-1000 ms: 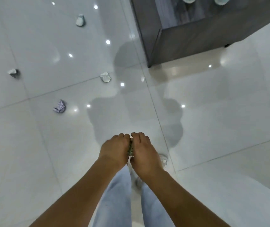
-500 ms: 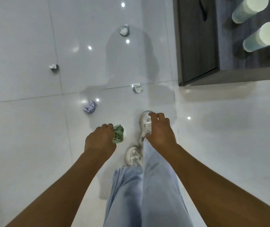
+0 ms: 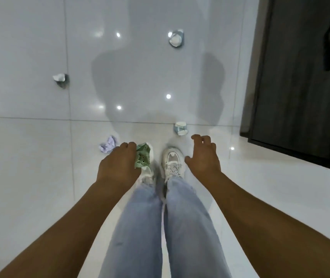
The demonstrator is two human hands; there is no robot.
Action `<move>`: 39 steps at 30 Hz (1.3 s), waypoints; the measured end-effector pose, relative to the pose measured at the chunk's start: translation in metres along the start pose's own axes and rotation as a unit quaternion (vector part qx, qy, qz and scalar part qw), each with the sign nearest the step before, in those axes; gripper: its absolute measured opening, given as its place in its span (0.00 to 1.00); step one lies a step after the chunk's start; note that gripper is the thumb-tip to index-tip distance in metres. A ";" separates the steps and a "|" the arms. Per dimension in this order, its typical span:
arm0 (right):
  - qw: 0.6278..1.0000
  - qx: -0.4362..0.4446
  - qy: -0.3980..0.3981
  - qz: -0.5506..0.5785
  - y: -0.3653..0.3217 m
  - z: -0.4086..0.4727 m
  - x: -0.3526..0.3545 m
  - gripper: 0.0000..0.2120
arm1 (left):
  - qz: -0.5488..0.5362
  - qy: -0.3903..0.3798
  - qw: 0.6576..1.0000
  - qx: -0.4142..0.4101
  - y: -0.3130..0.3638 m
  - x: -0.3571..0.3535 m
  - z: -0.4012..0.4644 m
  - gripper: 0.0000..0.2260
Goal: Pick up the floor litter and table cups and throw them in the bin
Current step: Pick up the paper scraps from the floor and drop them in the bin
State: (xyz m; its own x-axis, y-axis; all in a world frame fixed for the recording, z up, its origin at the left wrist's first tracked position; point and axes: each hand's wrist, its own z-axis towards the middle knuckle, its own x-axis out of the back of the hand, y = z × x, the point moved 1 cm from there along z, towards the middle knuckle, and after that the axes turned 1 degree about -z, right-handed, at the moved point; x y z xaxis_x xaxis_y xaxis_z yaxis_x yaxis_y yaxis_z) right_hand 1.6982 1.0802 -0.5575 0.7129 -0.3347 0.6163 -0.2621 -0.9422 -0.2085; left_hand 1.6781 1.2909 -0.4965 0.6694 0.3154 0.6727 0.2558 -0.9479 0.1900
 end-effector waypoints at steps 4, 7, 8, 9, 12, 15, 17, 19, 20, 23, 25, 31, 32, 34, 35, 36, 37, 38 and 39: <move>1.000 -0.005 0.005 -0.003 -0.001 0.084 -0.033 0.29 | -0.003 0.021 1.000 -0.020 -0.017 -0.018 0.079 0.16; 1.000 -0.010 0.015 -0.008 0.003 0.145 -0.065 0.29 | -0.015 0.028 0.999 -0.031 -0.034 -0.038 0.137 0.18; 1.000 -0.012 0.015 -0.017 0.005 0.163 -0.078 0.30 | -0.016 0.030 0.999 -0.035 -0.041 -0.045 0.156 0.19; 1.000 -0.014 0.012 -0.025 0.007 0.180 -0.090 0.31 | -0.018 0.032 0.999 -0.036 -0.047 -0.053 0.173 0.20; 0.999 -0.024 -0.001 -0.037 0.015 0.223 -0.126 0.32 | -0.028 0.038 0.998 -0.030 -0.065 -0.072 0.218 0.21; 0.999 -0.036 0.009 -0.036 0.020 0.246 -0.153 0.27 | -0.032 0.024 0.999 -0.035 -0.078 -0.087 0.248 0.20; 0.998 -0.042 0.038 -0.037 0.020 0.251 -0.163 0.23 | -0.034 0.014 0.999 -0.036 -0.085 -0.092 0.258 0.20; 0.997 -0.055 0.048 -0.027 0.018 0.252 -0.167 0.21 | -0.041 0.007 0.999 -0.031 -0.092 -0.093 0.259 0.19; 0.997 -0.056 0.043 -0.024 0.016 0.250 -0.167 0.21 | -0.043 0.005 0.999 -0.028 -0.094 -0.092 0.257 0.19; 0.999 -0.041 0.027 -0.018 0.000 0.237 -0.152 0.22 | -0.044 0.003 0.999 -0.022 -0.094 -0.081 0.241 0.20; 0.999 -0.021 0.023 -0.004 -0.019 0.217 -0.131 0.22 | -0.048 -0.005 0.999 -0.010 -0.093 -0.065 0.221 0.21; 0.994 0.099 0.014 -0.048 -0.100 0.118 -0.023 0.23 | -0.057 -0.017 0.998 0.031 -0.074 0.012 0.121 0.19; 0.991 0.121 0.010 -0.058 -0.115 0.094 -0.002 0.23 | -0.051 -0.022 0.998 0.041 -0.071 0.028 0.100 0.18; 0.983 0.161 -0.002 -0.088 -0.144 0.047 0.038 0.22 | -0.053 -0.019 0.996 0.064 -0.067 0.060 0.054 0.17; 0.978 0.180 -0.006 -0.108 -0.158 0.023 0.056 0.22 | -0.059 -0.013 0.995 0.075 -0.065 0.075 0.031 0.17; 0.972 0.198 -0.007 -0.129 -0.170 0.000 0.073 0.22 | -0.065 -0.003 0.994 0.083 -0.064 0.088 0.009 0.17; 0.964 0.219 -0.009 -0.150 -0.182 -0.024 0.087 0.22 | -0.072 0.009 0.993 0.093 -0.064 0.102 -0.015 0.17; 0.955 0.240 -0.014 -0.172 -0.194 -0.048 0.099 0.22 | -0.080 0.022 0.991 0.104 -0.065 0.114 -0.038 0.18; 0.946 0.260 -0.022 -0.194 -0.205 -0.070 0.109 0.22 | -0.088 0.036 0.989 0.117 -0.066 0.126 -0.062 0.17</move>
State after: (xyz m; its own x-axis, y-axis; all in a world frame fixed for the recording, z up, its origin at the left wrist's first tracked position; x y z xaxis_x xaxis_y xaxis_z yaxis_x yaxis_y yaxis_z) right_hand 1.7839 1.2376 -0.3942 0.7183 0.0482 0.6941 0.3729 -0.8689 -0.3255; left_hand 1.7023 1.3901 -0.3804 0.5511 0.4630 0.6942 0.5245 -0.8393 0.1434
